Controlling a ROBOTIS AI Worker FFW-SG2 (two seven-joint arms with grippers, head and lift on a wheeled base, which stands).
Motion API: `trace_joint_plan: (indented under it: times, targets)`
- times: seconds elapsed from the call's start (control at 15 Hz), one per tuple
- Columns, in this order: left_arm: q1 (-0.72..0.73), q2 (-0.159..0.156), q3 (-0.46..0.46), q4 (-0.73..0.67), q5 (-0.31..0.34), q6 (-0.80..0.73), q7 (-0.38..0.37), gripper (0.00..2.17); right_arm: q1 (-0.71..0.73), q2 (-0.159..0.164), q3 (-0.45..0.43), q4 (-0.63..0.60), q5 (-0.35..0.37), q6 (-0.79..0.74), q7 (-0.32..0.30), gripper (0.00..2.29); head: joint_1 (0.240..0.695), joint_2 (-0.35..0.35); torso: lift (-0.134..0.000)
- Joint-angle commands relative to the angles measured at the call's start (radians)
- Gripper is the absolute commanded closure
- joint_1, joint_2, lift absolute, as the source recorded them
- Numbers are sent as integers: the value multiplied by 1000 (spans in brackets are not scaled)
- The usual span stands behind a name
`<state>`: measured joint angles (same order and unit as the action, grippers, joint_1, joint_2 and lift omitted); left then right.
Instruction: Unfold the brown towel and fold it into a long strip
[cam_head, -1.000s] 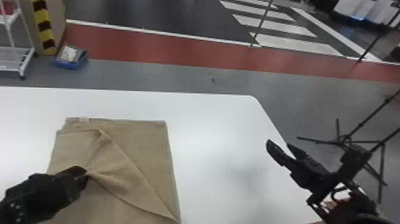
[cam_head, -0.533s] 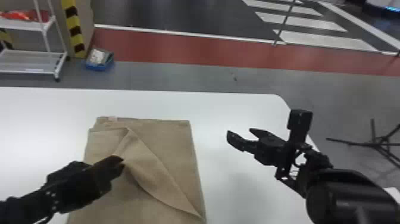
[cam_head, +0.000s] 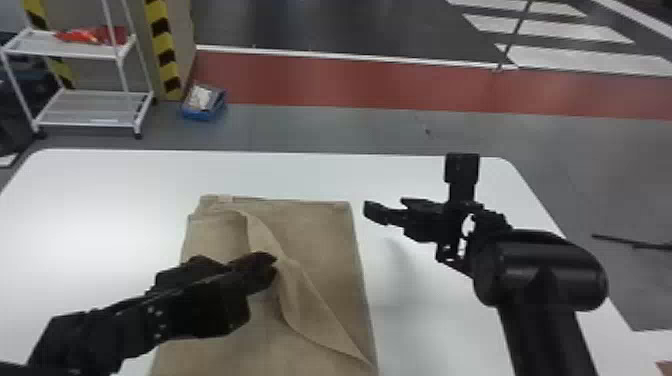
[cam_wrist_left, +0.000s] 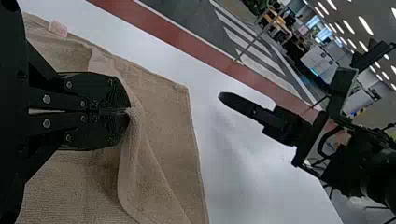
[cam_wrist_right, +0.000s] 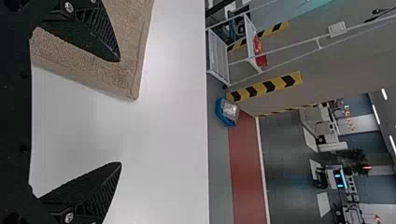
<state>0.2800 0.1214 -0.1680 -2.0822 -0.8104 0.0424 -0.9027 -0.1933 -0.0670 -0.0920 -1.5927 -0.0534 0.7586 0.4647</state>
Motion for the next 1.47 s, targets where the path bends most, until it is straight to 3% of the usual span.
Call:
trace_joint_plan:
  times: [0.0, 0.27, 0.6, 0.93, 1.07, 1.27, 1.4]
  targets:
    - [-9, 11, -19, 1, 8, -3, -2, 2145, -69, 18, 15, 86, 21, -1, 0, 90, 695, -156, -114]
    - [-15, 32, -41, 7, 27, -12, -2, 2145, -173, 56, 24, 287, 58, -75, 20, 97, 695, -141, -114]
    - [-48, 70, -74, 28, 66, -12, -4, 2145, -222, 68, 63, 369, 152, -60, 26, 178, 695, -132, -114]
    - [-62, 92, -85, 40, 96, -19, -2, 2145, -281, 68, 112, 438, 234, -17, 32, 694, 695, -130, -114]
    - [-62, 100, -85, 42, 100, -22, -2, 2145, -287, 68, 110, 447, 234, -5, 35, 1210, 695, -130, -114]
    - [-68, 106, -87, 50, 116, -25, -2, 2145, -298, 68, 120, 454, 268, 23, 34, 1673, 695, -131, -114]
    - [-71, 109, -87, 56, 119, -49, -1, 2145, -298, 68, 117, 454, 277, 45, 26, 1720, 695, -136, -114]
